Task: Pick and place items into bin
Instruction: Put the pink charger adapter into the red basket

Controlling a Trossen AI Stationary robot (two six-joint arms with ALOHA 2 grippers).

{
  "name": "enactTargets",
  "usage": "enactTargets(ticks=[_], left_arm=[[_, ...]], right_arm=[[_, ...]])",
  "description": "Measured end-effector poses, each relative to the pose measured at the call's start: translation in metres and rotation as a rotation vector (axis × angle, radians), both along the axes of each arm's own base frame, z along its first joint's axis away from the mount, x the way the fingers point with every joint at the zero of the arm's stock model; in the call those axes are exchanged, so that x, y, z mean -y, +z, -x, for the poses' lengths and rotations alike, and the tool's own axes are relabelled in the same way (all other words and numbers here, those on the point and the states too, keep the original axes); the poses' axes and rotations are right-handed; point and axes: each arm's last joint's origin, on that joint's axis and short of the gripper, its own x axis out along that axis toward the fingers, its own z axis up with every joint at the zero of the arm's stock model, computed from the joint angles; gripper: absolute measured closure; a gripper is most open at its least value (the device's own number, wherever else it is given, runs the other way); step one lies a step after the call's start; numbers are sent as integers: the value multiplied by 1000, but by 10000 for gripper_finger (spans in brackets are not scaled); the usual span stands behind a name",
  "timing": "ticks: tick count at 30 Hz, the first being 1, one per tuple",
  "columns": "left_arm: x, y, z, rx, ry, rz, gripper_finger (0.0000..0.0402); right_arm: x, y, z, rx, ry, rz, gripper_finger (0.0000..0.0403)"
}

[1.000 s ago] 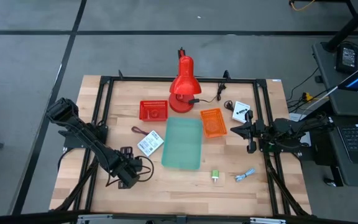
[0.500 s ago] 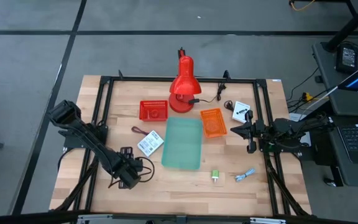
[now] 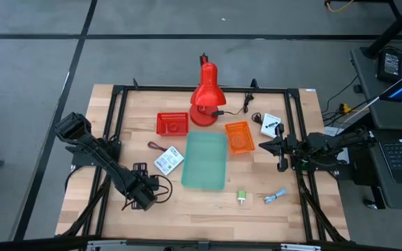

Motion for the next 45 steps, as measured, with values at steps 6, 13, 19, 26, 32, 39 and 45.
enactTargets(ticks=[6, 13, 19, 26, 32, 39, 45], left_arm=[[0, 0, 0, 0, 0, 0, 128], [1, 0, -1, 4, 1, 7, 144], [3, 0, -3, 34, 3, 31, 178], [4, 1, -5, 49, 3, 33, 223], [4, 1, -5, 53, 22, 40, 255], [6, 1, -4, 62, 38, 34, 283], [6, 0, -3, 72, 43, 18, 268]], right_arm=[[0, 0, 0, 0, 0, 0, 402], [0, 0, 0, 0, 0, 0, 402], [0, 0, 0, 0, 0, 0, 402], [0, 0, 0, 0, 0, 0, 402], [0, 0, 0, 0, 0, 0, 402], [0, 0, 0, 0, 0, 0, 402], [0, 0, 0, 0, 0, 0, 402]])
